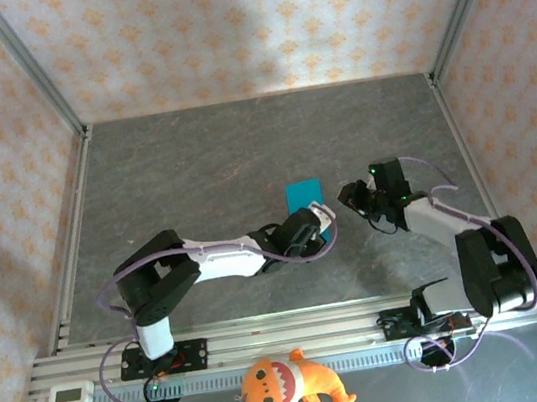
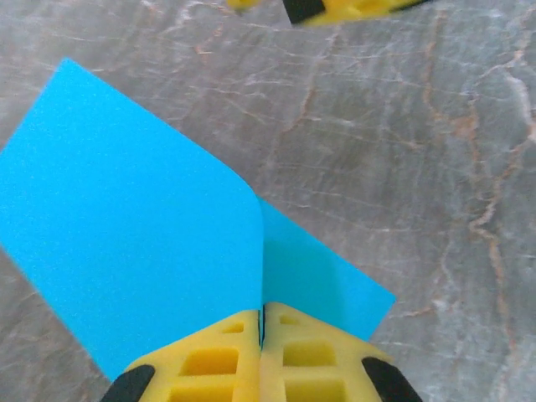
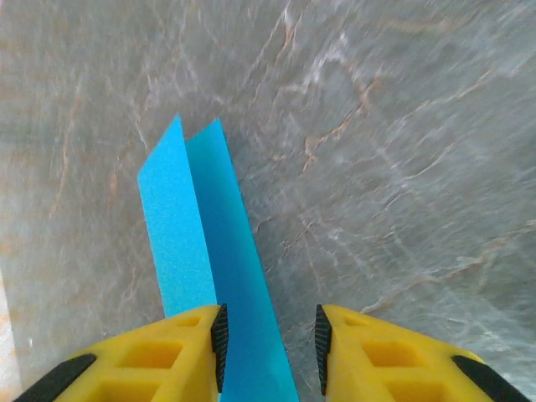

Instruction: Fold a paper plane with a square sheet of paper (pick it up from the middle)

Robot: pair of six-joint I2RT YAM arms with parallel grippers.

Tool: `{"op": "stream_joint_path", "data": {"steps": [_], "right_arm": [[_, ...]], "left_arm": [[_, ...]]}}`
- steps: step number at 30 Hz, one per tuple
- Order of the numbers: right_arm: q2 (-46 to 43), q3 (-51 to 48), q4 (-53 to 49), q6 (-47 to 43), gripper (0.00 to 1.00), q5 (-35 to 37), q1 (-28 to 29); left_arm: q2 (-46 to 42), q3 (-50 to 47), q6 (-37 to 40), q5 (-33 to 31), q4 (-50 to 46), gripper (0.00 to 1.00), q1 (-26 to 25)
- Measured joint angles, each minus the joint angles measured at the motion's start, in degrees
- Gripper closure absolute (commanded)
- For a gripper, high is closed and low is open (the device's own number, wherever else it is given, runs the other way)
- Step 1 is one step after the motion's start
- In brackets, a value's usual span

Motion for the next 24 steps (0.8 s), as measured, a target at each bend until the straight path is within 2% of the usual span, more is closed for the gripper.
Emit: {"op": "stream_joint_path", "data": {"steps": [6,11,17,21,24], "right_arm": [[-2.8,-2.3,-0.6,-0.2,0.67,0.3,0.0],[-2.9,-4.6,-0.3,0.5,0.77,-4.6,0.0],[-2.9,-6.9,0.9,1.9,0.94,-10.2,0.1],[-1.8,-7.7,1.6,2.3,1.0,-12.9,0.3],[0.4,-7.7,2.1,2.2,1.0,-14.2,1.3]], "left_arm": [[0.4,2.6,-3.6,11.3,-2.0,0.95,3.2],[1.1,3.3,-7.2,19.0,-2.1,0.95,5.9],[3.0,3.3,-12.2,25.0,-1.8,0.95,8.0],[3.7,3.3,-16.2,27.2,-1.0,0.96,8.4],[3.7,3.2,-19.3,28.3,0.7,0.96,8.5]]}}
